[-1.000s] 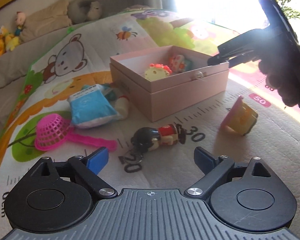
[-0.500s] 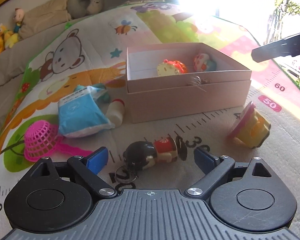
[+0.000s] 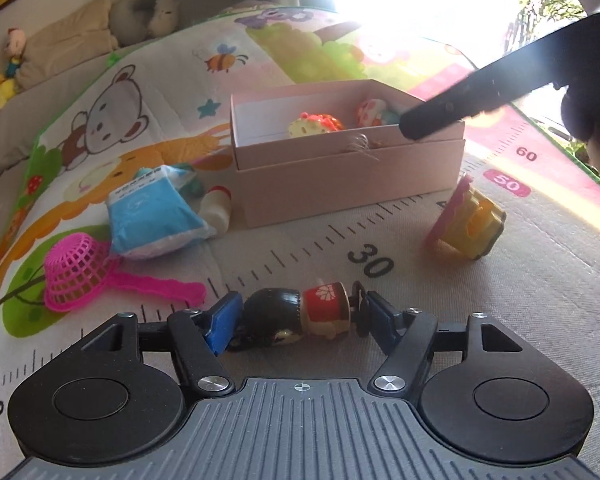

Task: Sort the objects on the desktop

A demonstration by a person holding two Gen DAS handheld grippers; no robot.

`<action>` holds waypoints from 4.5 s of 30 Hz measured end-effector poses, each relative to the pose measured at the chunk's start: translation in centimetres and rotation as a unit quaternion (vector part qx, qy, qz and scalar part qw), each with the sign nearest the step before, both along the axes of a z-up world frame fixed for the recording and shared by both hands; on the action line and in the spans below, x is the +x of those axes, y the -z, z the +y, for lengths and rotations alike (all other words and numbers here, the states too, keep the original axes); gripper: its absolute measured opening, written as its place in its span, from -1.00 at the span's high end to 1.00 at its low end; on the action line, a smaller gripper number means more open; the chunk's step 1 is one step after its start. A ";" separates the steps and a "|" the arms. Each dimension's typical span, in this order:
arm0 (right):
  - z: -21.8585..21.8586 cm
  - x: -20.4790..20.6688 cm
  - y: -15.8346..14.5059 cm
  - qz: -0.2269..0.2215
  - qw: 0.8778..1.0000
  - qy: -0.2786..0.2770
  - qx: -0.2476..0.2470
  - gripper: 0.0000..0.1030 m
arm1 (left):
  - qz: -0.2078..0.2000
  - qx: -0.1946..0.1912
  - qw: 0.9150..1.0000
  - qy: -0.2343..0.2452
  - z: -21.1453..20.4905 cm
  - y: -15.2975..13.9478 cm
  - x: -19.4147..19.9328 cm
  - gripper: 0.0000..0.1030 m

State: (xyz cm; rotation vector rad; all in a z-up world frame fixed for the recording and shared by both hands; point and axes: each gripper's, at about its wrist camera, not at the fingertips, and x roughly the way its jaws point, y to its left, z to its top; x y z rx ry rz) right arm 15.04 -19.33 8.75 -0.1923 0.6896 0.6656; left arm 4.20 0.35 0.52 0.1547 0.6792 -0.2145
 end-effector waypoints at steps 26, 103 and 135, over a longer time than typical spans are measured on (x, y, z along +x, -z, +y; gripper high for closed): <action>-4.8 2.5 1.3 -0.084 0.984 0.141 -0.076 -0.30 | -0.010 0.022 0.999 -0.029 -0.5 0.2 -0.3 -0.89; 25.3 10.0 4.2 0.139 0.985 -0.047 -0.089 -0.09 | -0.020 -0.020 0.979 -0.202 12.7 -0.8 6.6 -0.91; 11.4 0.5 -5.3 0.043 0.993 -0.104 -0.045 -0.24 | -0.042 -0.016 0.998 0.042 2.5 -0.8 -4.1 -0.93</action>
